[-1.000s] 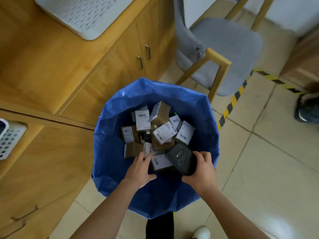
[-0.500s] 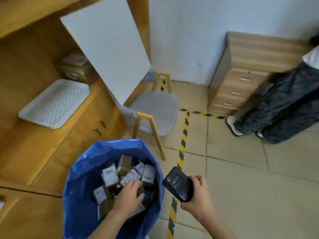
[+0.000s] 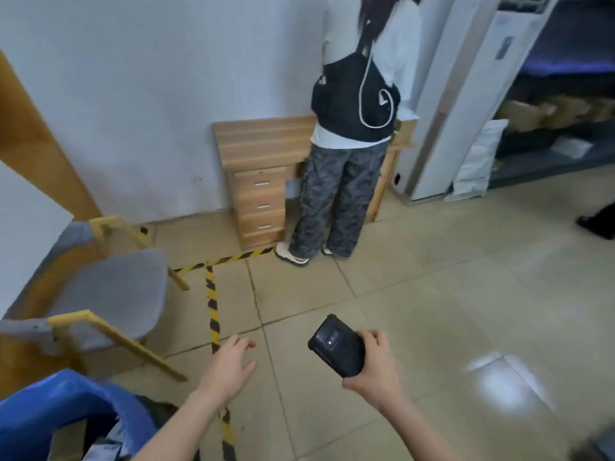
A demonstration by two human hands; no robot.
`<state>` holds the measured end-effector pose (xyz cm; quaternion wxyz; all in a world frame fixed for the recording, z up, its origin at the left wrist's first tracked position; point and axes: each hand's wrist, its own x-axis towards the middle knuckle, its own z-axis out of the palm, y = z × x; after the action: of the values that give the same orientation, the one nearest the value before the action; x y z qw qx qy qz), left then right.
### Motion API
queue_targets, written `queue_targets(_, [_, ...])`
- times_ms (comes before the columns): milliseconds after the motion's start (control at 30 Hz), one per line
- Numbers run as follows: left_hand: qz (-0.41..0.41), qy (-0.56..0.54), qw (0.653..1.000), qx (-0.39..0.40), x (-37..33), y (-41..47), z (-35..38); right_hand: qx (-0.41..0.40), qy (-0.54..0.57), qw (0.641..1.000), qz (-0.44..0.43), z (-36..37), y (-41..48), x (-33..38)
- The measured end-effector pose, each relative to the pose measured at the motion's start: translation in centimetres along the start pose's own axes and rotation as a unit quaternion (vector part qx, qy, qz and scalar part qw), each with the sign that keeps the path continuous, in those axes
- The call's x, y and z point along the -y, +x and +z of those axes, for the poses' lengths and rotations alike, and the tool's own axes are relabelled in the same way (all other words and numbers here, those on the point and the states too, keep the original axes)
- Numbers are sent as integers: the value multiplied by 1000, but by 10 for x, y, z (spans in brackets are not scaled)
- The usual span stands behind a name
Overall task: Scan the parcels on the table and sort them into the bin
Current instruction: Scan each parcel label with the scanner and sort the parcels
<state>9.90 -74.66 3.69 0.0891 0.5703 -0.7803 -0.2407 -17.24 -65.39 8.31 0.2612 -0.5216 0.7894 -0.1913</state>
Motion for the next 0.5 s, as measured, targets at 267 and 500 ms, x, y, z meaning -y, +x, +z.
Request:
queue_targets(267, [236, 18, 964, 121, -199, 107, 77, -159, 21, 964, 213, -115, -57, -135])
queue_targets(500, [424, 17, 881, 209, -384, 149, 156, -270, 63, 874, 399, -169, -130, -218])
